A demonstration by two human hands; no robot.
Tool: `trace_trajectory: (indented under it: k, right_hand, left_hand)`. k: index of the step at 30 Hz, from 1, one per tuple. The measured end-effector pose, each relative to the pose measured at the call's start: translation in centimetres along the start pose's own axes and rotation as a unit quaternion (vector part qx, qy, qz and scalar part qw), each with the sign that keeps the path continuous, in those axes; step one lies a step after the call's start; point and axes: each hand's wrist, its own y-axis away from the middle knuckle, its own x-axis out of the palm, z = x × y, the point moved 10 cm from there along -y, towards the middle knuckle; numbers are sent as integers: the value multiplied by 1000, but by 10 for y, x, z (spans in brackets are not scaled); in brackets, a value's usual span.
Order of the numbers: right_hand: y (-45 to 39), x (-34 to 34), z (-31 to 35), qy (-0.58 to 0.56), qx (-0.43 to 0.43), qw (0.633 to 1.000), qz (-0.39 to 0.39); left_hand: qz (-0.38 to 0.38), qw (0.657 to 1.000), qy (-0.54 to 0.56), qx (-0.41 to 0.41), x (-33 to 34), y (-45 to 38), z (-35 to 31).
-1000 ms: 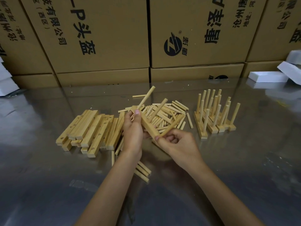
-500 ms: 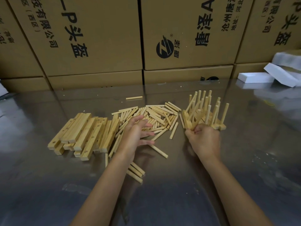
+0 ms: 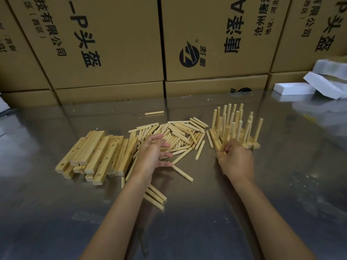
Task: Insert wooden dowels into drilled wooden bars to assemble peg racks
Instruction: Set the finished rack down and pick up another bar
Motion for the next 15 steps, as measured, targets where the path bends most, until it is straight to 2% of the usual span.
trace_trajectory:
  k: [6,8,9,11,12,13,15]
  right_hand:
    - [3,-8,-4,20,31,999,7]
    - [5,-13,-3,76,35,996,6]
    - [7,-13,0,95,32,995,14]
    - [13,-6,7,101,18,994,40]
    - [17,0,13,96,6,994,55]
    - [22,6,19,93,-9,993,70]
    - [30,17,29,88,-37,991,90]
  left_hand:
    - [-83,996,-9,29,-30,2,-18]
    - [-138,978,-118,104,-46,6,-38]
    - [-170,948,-214,161,-52,11,-52]
    - [-229,847,-414,242,-56,22,-74]
    - [-253,798,-488,248,-58,25,-78]
    - [-273,761,-544,224,-62,25,-78]
    - [-299,722,-608,143,-76,22,-74]
